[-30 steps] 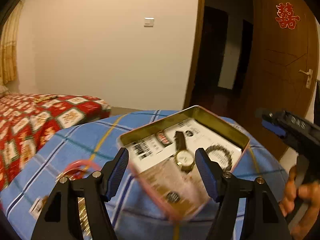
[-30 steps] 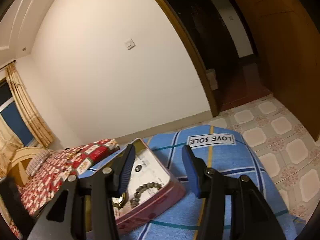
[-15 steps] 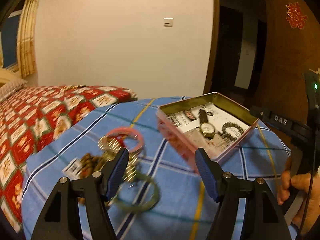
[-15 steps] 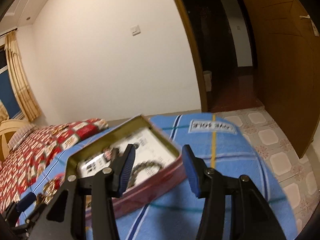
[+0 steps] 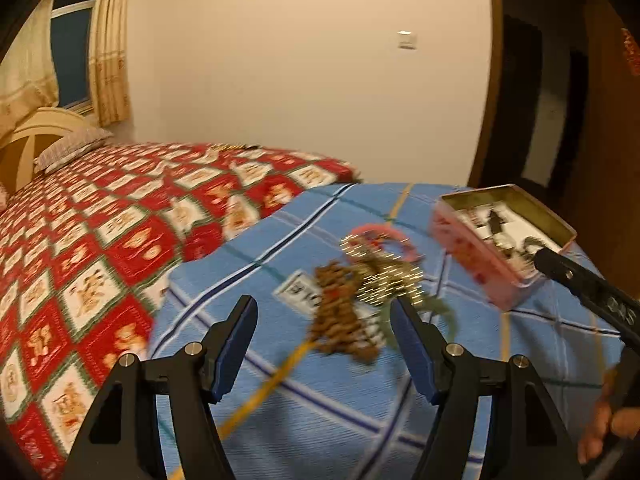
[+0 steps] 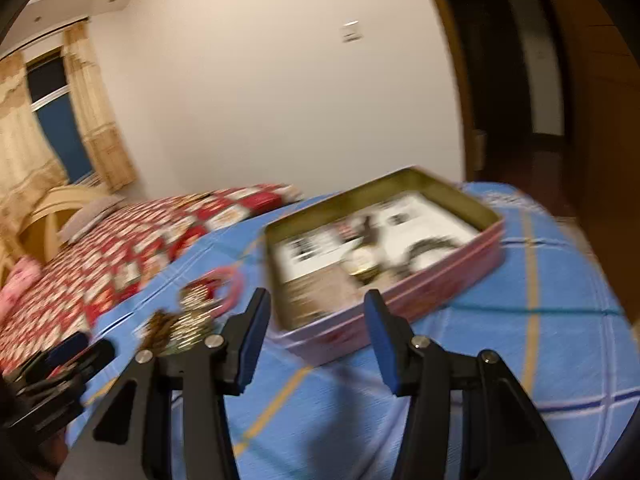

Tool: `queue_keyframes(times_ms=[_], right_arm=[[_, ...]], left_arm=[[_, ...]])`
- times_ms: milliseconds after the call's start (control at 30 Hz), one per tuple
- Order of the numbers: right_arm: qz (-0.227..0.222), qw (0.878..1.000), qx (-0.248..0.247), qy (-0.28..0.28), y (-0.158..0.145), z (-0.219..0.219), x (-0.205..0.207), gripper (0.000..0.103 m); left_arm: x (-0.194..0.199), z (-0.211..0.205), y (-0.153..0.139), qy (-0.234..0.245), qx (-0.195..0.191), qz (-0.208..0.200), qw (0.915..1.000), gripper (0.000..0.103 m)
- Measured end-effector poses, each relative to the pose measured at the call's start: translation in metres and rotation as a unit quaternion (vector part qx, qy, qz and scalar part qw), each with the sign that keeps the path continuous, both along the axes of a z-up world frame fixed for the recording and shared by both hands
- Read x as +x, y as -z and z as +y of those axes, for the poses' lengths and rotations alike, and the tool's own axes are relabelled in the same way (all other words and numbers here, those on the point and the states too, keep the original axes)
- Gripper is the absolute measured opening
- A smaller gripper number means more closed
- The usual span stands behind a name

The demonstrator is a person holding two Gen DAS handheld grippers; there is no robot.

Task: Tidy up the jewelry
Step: 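Move both open tools back over the jewelry pile, then grasp the green jade bangle with the right tool while the left grasps the silver bangle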

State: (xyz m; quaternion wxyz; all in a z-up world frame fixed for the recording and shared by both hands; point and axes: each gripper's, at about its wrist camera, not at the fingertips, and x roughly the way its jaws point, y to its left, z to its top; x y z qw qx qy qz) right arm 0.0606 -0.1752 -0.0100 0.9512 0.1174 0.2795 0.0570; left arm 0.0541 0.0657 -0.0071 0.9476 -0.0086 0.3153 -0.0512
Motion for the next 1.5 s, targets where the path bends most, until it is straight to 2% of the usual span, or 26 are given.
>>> queue_keyframes(times_ms=[100,233,267,300,333,467,600,700,767,833,900,933,1100,1300,1433,1500], right_arm=[[0.014,0.999,-0.008,-0.044,0.004,0.029,-0.001,0.052],[0.055,0.993,-0.006,-0.100,0.014,0.057,0.010,0.054],[0.067,0.992,-0.012,-0.111,0.017,0.066,0.014,0.058],[0.077,0.989,-0.022,-0.123,0.020,0.075,0.017,0.069],[0.084,0.987,-0.030,-0.132,0.022,0.082,0.019,0.076],[0.107,0.980,-0.080,-0.146,0.031,0.111,0.035,0.076],[0.142,0.973,-0.103,-0.153,0.046,0.124,0.051,0.077],[0.142,0.968,-0.131,-0.159,0.047,0.130,0.052,0.077],[0.141,0.966,-0.145,-0.163,0.047,0.130,0.050,0.067],[0.136,0.964,-0.167,-0.158,0.046,0.127,0.046,0.037],[0.139,0.965,-0.157,-0.157,0.044,0.115,0.043,0.023],[0.142,0.966,-0.145,-0.157,0.043,0.108,0.041,0.020],[0.137,0.974,-0.080,-0.164,0.038,0.078,0.019,0.018],[0.050,0.987,-0.001,-0.155,0.005,0.049,-0.004,0.018],[0.017,0.994,-0.010,-0.112,-0.003,0.042,-0.005,0.018],[0.017,0.995,-0.003,-0.101,-0.002,0.038,-0.003,0.018]], left_arm=[[0.000,0.017,0.004,-0.010,-0.014,0.010,0.9998,0.069],[0.001,0.030,0.005,-0.020,-0.020,0.015,0.9995,0.069],[0.002,0.034,0.006,-0.022,-0.025,0.016,0.9993,0.069],[0.001,0.036,0.006,-0.025,-0.026,0.016,0.9992,0.069],[0.001,0.039,0.006,-0.029,-0.026,0.016,0.9991,0.069],[-0.001,0.043,0.005,-0.031,-0.018,0.012,0.9993,0.069],[-0.001,0.045,0.005,-0.030,-0.018,0.013,0.9993,0.069],[0.001,0.043,0.005,-0.026,-0.015,0.016,0.9994,0.069],[0.001,0.041,0.005,-0.024,-0.012,0.015,0.9995,0.069],[0.002,0.040,0.005,-0.023,-0.011,0.014,0.9996,0.069],[0.004,0.038,0.004,-0.021,-0.013,0.011,0.9996,0.069],[0.005,0.037,0.004,-0.020,-0.013,0.011,0.9997,0.069],[0.016,0.028,0.002,-0.010,-0.014,0.008,0.9998,0.069],[0.045,0.010,-0.006,0.016,-0.054,0.010,0.9984,0.069],[0.081,-0.013,-0.007,0.040,-0.070,0.029,0.9963,0.069],[0.099,-0.026,-0.003,0.041,-0.060,0.044,0.9964,0.060]])
